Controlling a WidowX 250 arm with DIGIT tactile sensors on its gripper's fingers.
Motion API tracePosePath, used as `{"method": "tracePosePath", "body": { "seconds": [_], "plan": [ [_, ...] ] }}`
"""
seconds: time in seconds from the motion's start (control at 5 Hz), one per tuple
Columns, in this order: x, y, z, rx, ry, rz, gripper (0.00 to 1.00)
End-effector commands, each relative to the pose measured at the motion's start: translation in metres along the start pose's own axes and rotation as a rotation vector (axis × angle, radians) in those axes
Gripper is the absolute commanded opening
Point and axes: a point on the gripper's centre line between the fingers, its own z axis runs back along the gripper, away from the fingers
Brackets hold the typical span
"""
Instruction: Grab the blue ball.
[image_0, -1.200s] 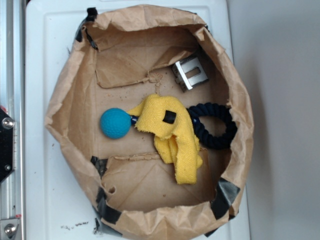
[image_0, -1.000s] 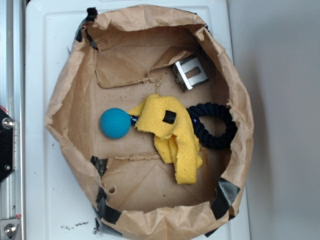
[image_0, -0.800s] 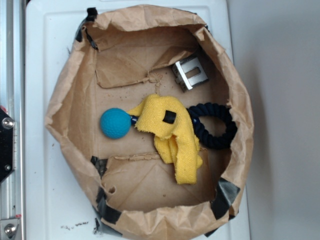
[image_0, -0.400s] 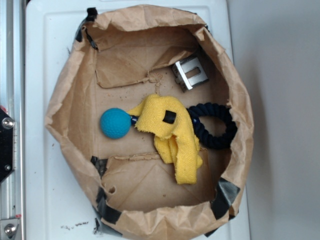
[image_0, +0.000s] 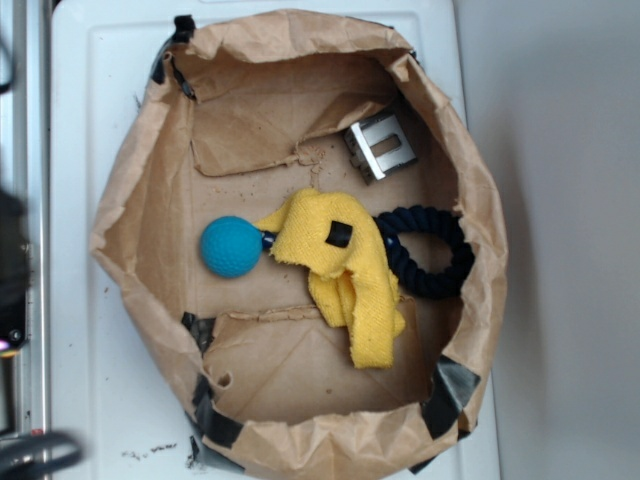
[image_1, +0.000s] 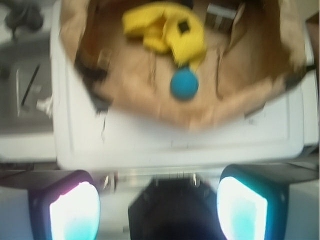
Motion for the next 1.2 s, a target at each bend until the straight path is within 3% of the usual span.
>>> {"method": "tracePosePath", "body": {
  "seconds": [0.0, 0.2, 0.4, 0.8, 1.0],
  "plan": [
    [0.048, 0.041, -0.012, 0.013, -0.09, 0.023, 1.0],
    [0.056, 0.061, -0.038, -0.029, -0.139, -0.18, 1.0],
    [0.049, 0.065, -0.066, -0.012, -0.105, -0.278, 1.0],
    [0.042, 0.073, -0.103, -0.094, -0.176, -0.309, 1.0],
    [0.042, 0.073, -0.103, -0.094, -0.176, -0.309, 1.0]
  ]
}}
